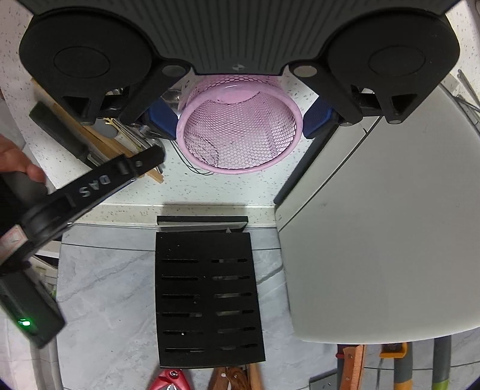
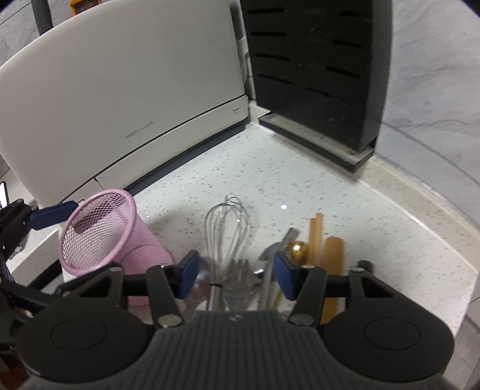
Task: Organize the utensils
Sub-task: 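Close the right tool on the whisk handle and lift it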
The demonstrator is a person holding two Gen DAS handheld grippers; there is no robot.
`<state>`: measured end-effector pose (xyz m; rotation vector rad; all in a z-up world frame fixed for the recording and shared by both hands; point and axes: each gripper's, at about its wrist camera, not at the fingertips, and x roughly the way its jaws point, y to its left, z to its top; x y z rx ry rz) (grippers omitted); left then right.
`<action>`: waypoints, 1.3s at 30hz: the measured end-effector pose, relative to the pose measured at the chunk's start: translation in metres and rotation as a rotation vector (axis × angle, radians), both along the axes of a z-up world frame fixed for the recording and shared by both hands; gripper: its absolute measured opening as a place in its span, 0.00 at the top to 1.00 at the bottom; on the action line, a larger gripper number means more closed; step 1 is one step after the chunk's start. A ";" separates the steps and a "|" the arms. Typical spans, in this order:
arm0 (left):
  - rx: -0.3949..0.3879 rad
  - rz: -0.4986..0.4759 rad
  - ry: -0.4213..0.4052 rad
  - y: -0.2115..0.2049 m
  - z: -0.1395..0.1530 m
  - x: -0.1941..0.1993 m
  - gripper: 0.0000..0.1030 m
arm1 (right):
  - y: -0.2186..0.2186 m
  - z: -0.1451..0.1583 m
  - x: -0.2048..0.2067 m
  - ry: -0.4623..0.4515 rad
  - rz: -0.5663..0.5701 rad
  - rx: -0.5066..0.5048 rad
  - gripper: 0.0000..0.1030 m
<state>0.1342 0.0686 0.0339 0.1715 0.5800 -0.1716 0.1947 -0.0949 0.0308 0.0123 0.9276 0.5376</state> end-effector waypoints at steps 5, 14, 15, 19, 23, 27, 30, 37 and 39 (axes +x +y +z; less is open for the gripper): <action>-0.006 -0.020 0.014 0.002 0.002 -0.002 0.00 | 0.014 -0.007 0.012 0.047 0.010 0.008 0.62; -0.041 0.008 0.033 0.009 0.005 -0.001 0.00 | 0.039 -0.022 0.033 0.111 -0.017 -0.062 0.68; -0.040 0.006 0.032 0.009 0.005 -0.001 0.00 | 0.041 -0.022 0.034 0.112 -0.020 -0.064 0.68; -0.035 0.004 0.032 0.009 0.006 0.000 0.00 | 0.046 -0.023 0.041 0.119 -0.021 -0.069 0.65; -0.045 0.010 0.035 0.011 0.008 0.000 0.00 | 0.051 -0.027 0.046 0.134 -0.033 -0.097 0.62; -0.043 0.008 0.033 0.011 0.007 -0.002 0.00 | 0.055 -0.029 0.052 0.146 -0.037 -0.095 0.62; -0.038 0.005 0.032 0.010 0.007 -0.002 0.00 | 0.056 -0.030 0.052 0.147 -0.037 -0.095 0.64; -0.055 0.010 0.036 0.014 0.008 -0.002 0.00 | 0.050 -0.023 0.044 0.131 -0.037 -0.084 0.65; -0.058 0.007 0.036 0.014 0.008 -0.002 0.00 | 0.047 -0.019 0.041 0.121 -0.035 -0.075 0.66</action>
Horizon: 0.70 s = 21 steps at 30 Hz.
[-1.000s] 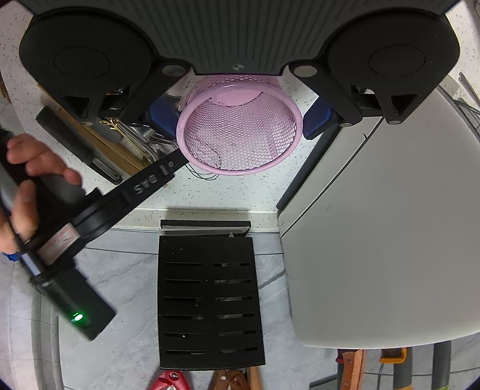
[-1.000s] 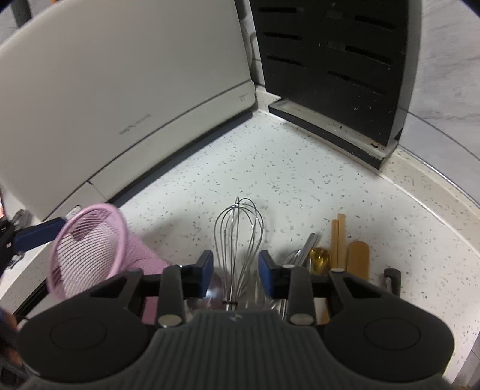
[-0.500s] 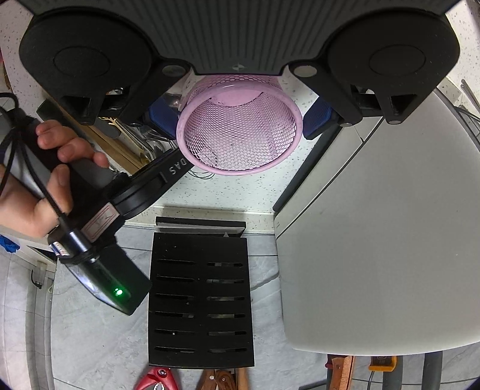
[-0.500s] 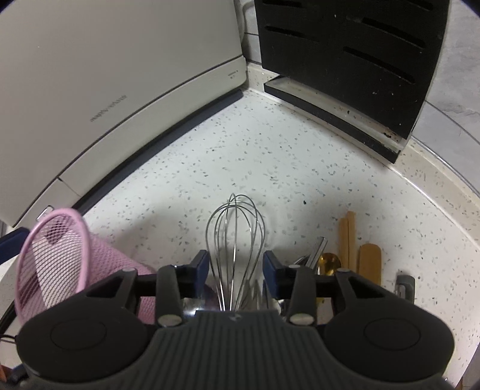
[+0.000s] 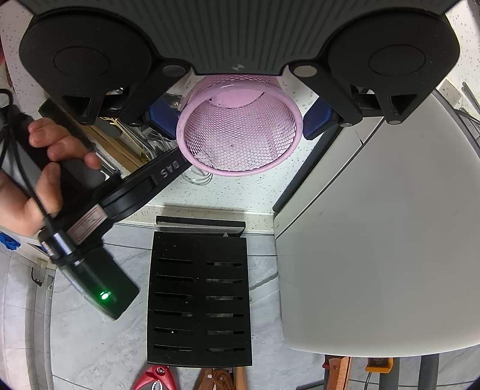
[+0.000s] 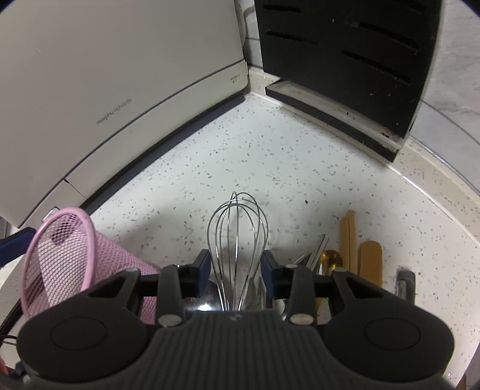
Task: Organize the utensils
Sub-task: 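Close the right tool on the whisk handle and lift it, then carry the whisk over the pink cup and lower it in, right tool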
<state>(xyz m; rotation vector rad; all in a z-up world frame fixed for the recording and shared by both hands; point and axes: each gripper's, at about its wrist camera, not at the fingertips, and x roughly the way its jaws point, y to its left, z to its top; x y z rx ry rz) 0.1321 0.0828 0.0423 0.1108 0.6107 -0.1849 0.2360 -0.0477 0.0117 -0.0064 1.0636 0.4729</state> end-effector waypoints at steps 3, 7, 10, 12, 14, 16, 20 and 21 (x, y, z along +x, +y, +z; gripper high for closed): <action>-0.001 -0.012 0.001 -0.001 0.000 -0.001 0.00 | -0.007 0.008 -0.006 -0.015 0.002 0.022 0.66; 0.000 -0.030 -0.001 -0.001 0.000 -0.001 0.00 | -0.016 0.020 -0.016 -0.029 0.000 0.056 0.67; 0.001 -0.032 -0.002 -0.001 -0.001 -0.003 0.00 | -0.023 0.030 -0.023 -0.047 -0.002 0.075 0.67; -0.006 -0.036 0.000 0.000 0.000 -0.003 0.00 | -0.028 0.036 -0.028 -0.059 -0.004 0.089 0.68; -0.011 -0.041 0.002 -0.001 0.000 -0.005 0.00 | -0.033 0.042 -0.033 -0.074 -0.006 0.106 0.68; -0.008 -0.049 0.003 -0.002 0.001 -0.008 0.00 | -0.038 0.049 -0.038 -0.087 -0.004 0.125 0.68; 0.007 -0.058 0.004 -0.007 0.000 -0.012 0.00 | -0.046 0.062 -0.049 -0.131 0.002 0.150 0.72; 0.011 -0.059 0.003 -0.008 0.000 -0.013 0.00 | -0.048 0.066 -0.052 -0.147 0.004 0.151 0.73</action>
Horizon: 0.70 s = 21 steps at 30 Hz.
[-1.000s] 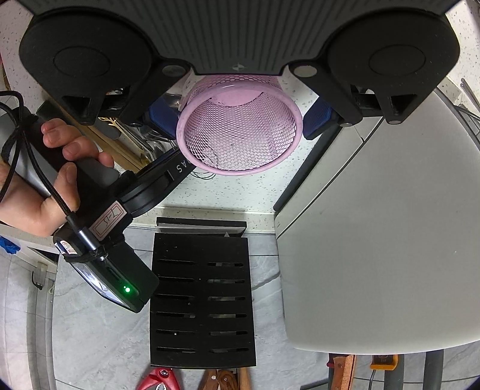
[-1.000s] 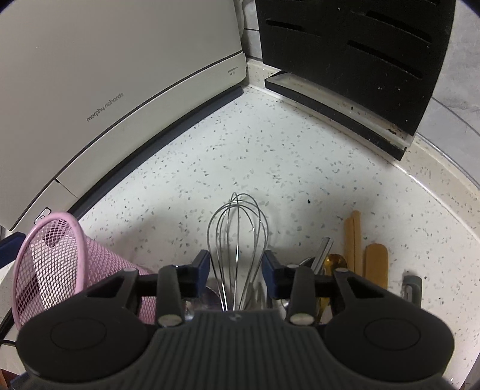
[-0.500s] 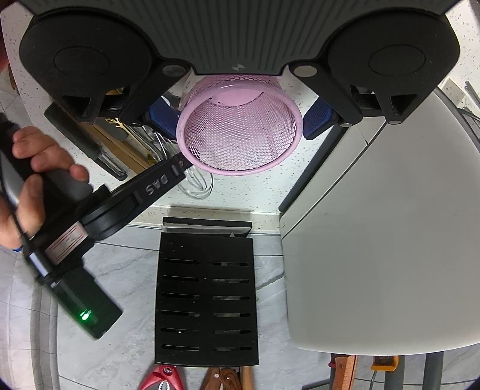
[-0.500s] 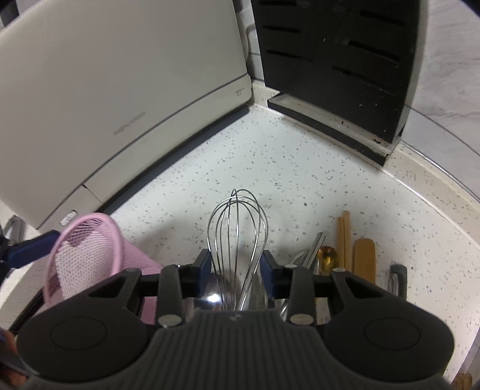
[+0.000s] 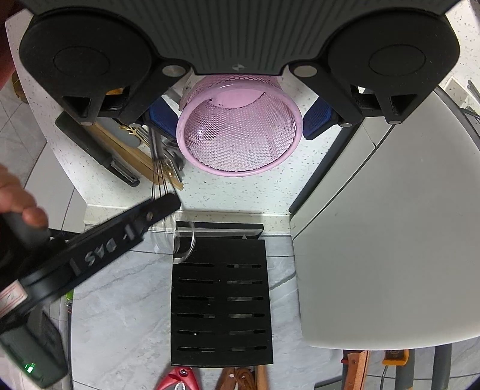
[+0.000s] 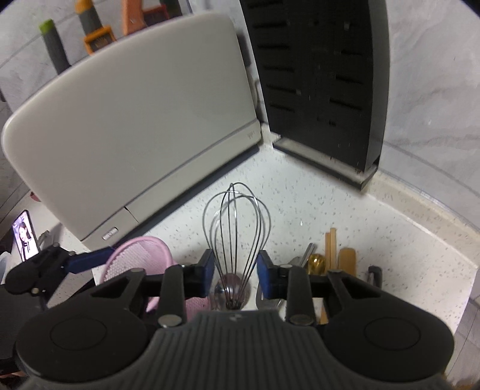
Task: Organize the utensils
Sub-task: 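Carry the whisk over the pink cup and lower it in, right tool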
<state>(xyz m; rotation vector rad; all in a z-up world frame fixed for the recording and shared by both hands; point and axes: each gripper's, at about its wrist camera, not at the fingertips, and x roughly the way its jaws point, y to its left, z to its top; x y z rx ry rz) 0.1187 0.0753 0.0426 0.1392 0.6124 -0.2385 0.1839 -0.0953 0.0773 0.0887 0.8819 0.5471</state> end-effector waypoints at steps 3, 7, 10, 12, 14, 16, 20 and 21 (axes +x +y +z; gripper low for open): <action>0.004 -0.002 0.001 -0.001 0.000 -0.003 0.00 | -0.005 0.009 -0.009 -0.050 0.002 0.006 0.73; 0.008 -0.015 0.004 -0.004 0.000 -0.007 0.00 | -0.011 0.019 -0.021 -0.121 -0.001 0.018 0.73; 0.020 -0.033 0.004 -0.008 0.000 -0.012 0.00 | -0.018 0.032 -0.030 -0.190 0.000 0.062 0.74; 0.034 -0.043 0.001 -0.011 -0.001 -0.013 0.00 | -0.024 0.045 -0.039 -0.243 -0.002 0.096 0.73; 0.044 -0.049 -0.001 -0.013 -0.001 -0.015 0.00 | -0.028 0.058 -0.049 -0.298 0.000 0.134 0.73; 0.047 -0.054 0.000 -0.014 -0.001 -0.015 0.00 | -0.032 0.068 -0.058 -0.351 0.011 0.176 0.73; 0.041 -0.078 0.012 -0.014 0.000 -0.018 0.00 | -0.030 0.080 -0.076 -0.413 0.066 0.234 0.73; 0.043 -0.090 0.014 -0.015 0.001 -0.019 0.00 | -0.027 0.080 -0.080 -0.412 0.085 0.236 0.73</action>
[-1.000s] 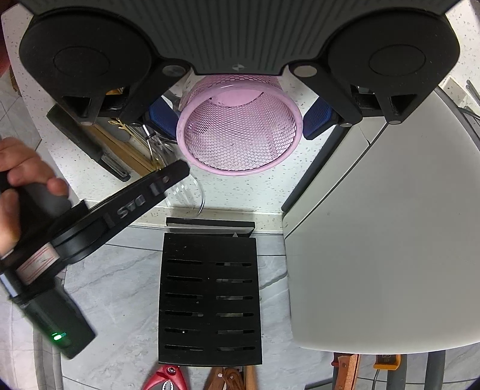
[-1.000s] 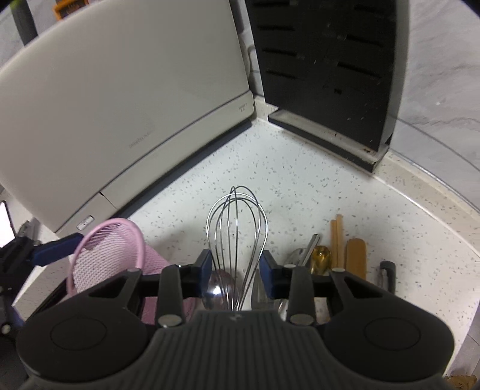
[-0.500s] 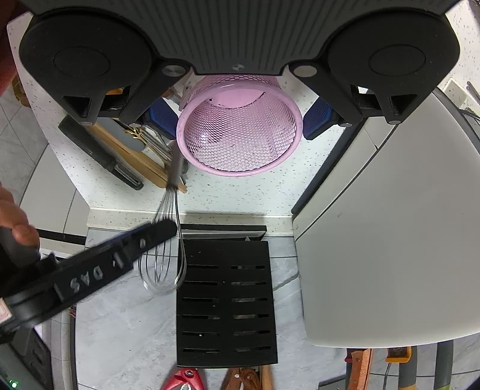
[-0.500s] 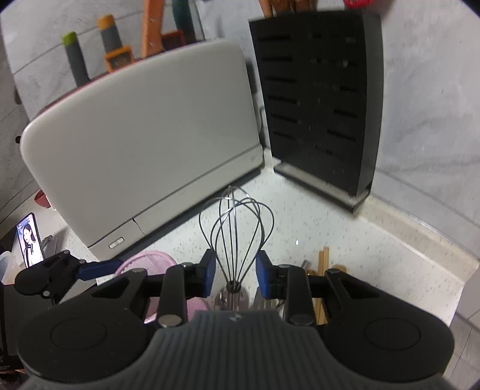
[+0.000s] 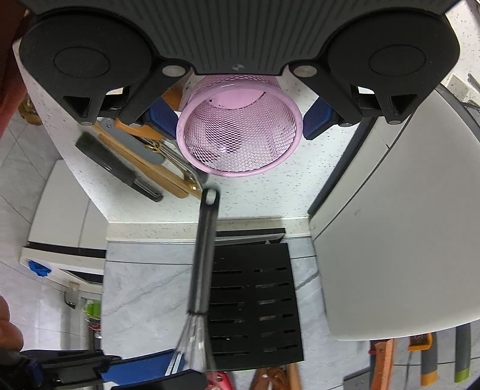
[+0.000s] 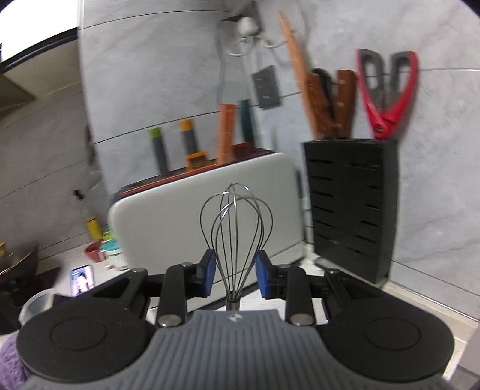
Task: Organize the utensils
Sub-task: 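Carry the whisk over the pink cup and lower it in, right tool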
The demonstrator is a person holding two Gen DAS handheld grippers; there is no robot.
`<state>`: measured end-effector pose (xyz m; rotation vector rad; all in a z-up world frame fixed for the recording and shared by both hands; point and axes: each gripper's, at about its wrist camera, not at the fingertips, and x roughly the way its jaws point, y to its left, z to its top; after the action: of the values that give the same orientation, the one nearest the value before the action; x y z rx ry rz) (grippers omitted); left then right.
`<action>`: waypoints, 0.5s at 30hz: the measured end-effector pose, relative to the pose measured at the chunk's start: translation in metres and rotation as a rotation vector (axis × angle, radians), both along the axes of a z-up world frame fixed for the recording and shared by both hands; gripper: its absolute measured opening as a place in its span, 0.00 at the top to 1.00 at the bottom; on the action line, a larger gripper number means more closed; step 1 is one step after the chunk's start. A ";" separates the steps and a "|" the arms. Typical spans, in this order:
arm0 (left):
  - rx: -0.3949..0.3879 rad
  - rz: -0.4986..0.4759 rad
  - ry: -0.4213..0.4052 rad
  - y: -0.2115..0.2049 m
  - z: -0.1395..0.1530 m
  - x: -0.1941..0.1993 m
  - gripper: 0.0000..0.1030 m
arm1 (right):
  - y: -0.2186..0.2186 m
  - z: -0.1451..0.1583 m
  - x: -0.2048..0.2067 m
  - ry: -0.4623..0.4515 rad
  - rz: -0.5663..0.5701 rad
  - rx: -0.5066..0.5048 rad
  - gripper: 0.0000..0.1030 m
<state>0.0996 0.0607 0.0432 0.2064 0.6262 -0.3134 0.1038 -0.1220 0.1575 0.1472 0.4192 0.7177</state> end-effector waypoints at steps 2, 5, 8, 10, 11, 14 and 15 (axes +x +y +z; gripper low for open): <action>0.009 -0.019 0.004 -0.002 0.000 -0.003 0.00 | 0.008 -0.004 -0.005 0.014 0.036 -0.014 0.73; 0.017 -0.039 0.011 -0.005 0.001 -0.010 0.00 | 0.020 -0.013 -0.010 0.046 0.076 -0.039 0.73; 0.021 -0.046 0.019 -0.008 0.002 -0.014 0.00 | 0.027 -0.024 -0.015 0.073 0.098 -0.066 0.73; 0.026 -0.048 0.023 -0.010 0.002 -0.019 0.00 | 0.030 -0.031 -0.017 0.087 0.105 -0.080 0.73; 0.026 -0.046 0.026 -0.010 0.002 -0.021 0.00 | 0.032 -0.035 -0.019 0.091 0.109 -0.091 0.73; 0.028 -0.047 0.031 -0.010 0.003 -0.025 0.00 | 0.037 -0.046 -0.022 0.110 0.116 -0.112 0.73; 0.028 -0.044 0.032 -0.009 0.003 -0.027 0.00 | 0.038 -0.050 -0.022 0.125 0.121 -0.113 0.73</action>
<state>0.0728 0.0517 0.0463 0.2423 0.6587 -0.3507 0.0823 -0.0839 0.1072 0.0603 0.5911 0.8040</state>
